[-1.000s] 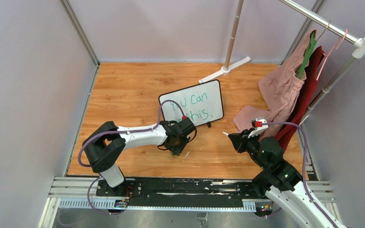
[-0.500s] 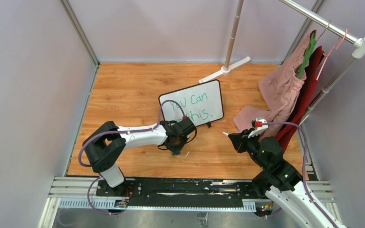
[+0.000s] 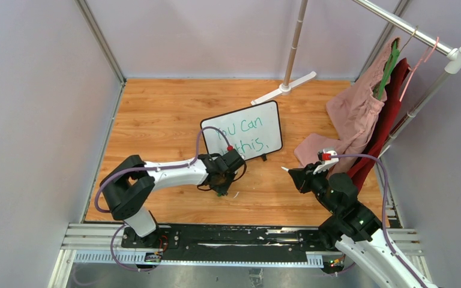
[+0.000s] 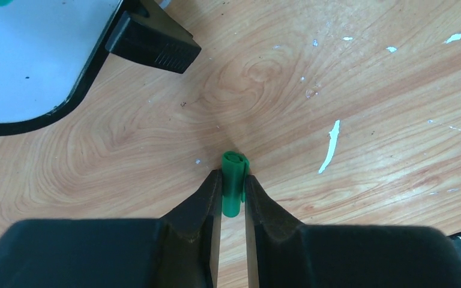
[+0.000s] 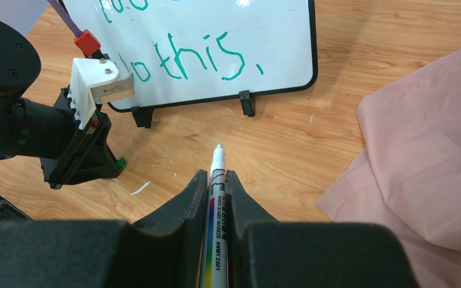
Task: Write a sentence on the whiteboard
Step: Close the whiteboard marker at the center of the board.
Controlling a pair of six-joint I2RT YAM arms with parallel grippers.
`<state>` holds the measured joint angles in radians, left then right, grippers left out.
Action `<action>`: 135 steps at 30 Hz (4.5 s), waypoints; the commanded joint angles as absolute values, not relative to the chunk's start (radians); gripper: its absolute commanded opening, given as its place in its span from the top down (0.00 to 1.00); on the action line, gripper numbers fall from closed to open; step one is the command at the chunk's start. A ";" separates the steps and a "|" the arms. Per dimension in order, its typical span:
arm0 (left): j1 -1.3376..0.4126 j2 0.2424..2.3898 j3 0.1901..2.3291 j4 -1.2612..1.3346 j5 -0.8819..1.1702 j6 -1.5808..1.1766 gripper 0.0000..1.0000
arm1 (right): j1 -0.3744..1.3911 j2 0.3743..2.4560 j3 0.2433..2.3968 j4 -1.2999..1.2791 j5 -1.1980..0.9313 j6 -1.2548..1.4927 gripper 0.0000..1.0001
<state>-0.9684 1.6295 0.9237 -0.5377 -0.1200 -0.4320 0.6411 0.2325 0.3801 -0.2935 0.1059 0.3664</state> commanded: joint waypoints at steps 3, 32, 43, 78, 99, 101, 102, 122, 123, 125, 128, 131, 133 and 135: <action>-0.966 1.531 0.880 -0.458 -0.095 -0.531 1.00 | 0.649 0.227 0.371 -0.277 0.104 0.370 1.00; -0.940 0.760 0.861 -0.145 -0.383 -0.591 1.00 | 0.682 0.629 0.664 0.148 -0.093 0.264 1.00; -0.923 0.710 0.890 0.231 -0.428 -0.668 1.00 | 0.864 0.770 0.821 0.512 -0.039 0.155 1.00; -0.920 0.631 0.746 0.777 -0.319 -1.047 1.00 | 1.284 1.092 0.904 1.197 -0.026 -0.104 1.00; -0.919 0.630 0.743 0.750 -0.288 -1.049 1.00 | 1.302 1.143 0.971 1.130 -0.031 -0.117 1.00; -0.919 0.636 0.744 0.751 -0.279 -1.055 1.00 | 1.302 1.144 0.971 1.128 -0.029 -0.118 1.00; -0.919 0.640 0.745 0.752 -0.275 -1.058 1.00 | 1.302 1.143 0.972 1.127 -0.028 -0.118 1.00; -0.920 0.642 0.735 0.759 -0.262 -1.055 1.00 | 1.303 1.138 0.954 1.156 -0.001 -0.120 1.00; -0.920 0.642 0.734 0.759 -0.261 -1.055 1.00 | 1.304 1.138 0.955 1.158 0.000 -0.120 1.00; -0.920 0.642 0.733 0.761 -0.258 -1.057 1.00 | 1.304 1.140 0.956 1.160 -0.001 -0.120 1.00; -0.918 0.639 0.732 0.760 -0.255 -1.056 1.00 | 1.304 1.141 0.956 1.164 0.032 -0.121 1.00; -0.919 0.640 0.732 0.759 -0.251 -1.058 1.00 | 1.304 1.143 0.957 1.167 0.037 -0.124 1.00; -0.919 0.638 0.732 0.759 -0.249 -1.061 1.00 | 1.304 1.143 0.957 1.168 0.040 -0.126 1.00; -0.920 0.636 0.730 0.759 -0.249 -1.060 1.00 | 1.304 1.144 0.955 1.169 0.045 -0.128 1.00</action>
<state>-0.9245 0.6495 0.7387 0.7380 -0.2596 -1.0599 1.2892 1.1458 0.9379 1.1080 0.0166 -0.1196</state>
